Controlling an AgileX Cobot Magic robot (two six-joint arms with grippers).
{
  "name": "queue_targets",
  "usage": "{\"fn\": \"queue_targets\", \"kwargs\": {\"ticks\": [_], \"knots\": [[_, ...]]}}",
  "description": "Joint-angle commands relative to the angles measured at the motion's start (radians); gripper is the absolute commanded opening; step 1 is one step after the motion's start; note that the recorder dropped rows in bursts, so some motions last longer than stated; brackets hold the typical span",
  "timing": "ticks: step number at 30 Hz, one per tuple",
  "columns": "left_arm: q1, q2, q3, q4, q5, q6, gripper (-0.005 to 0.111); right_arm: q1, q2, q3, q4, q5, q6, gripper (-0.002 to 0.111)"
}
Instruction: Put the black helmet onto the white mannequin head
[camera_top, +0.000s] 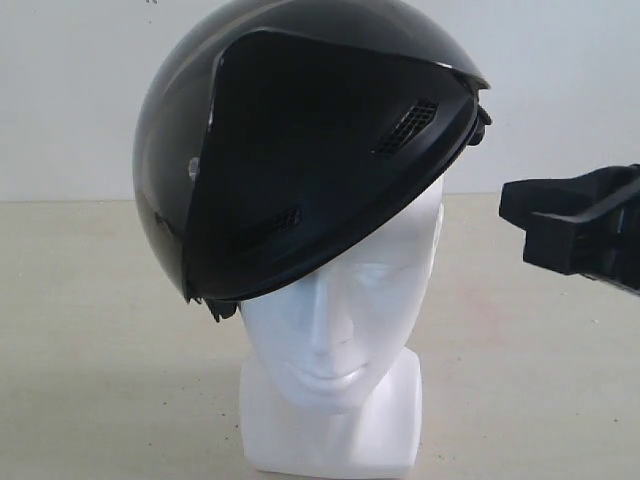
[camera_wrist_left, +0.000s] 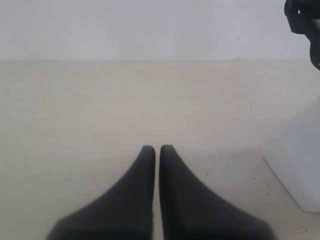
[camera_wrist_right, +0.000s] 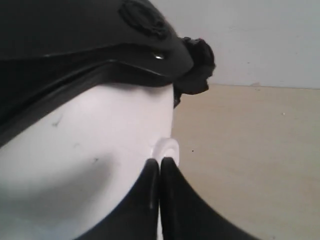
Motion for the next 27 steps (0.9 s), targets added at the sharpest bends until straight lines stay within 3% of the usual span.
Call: {"fn": "queue_targets", "kwargs": {"ticks": [1, 7, 11, 27], "knots": [[-0.004, -0.002, 0.003, -0.002, 0.001, 0.004, 0.004, -0.091, -0.006, -0.068, -0.099, 0.175, 0.032, 0.0], [-0.004, -0.002, 0.003, -0.002, 0.001, 0.004, 0.004, -0.245, -0.006, -0.154, -0.482, 0.489, 0.302, 0.0], [-0.004, -0.002, 0.003, -0.002, 0.001, 0.004, 0.004, -0.274, -0.007, -0.176, -0.649, 0.662, 0.359, 0.0], [-0.004, -0.002, 0.003, -0.002, 0.001, 0.004, 0.004, -0.274, -0.007, -0.184, -0.637, 0.821, 0.358, 0.0]]}}
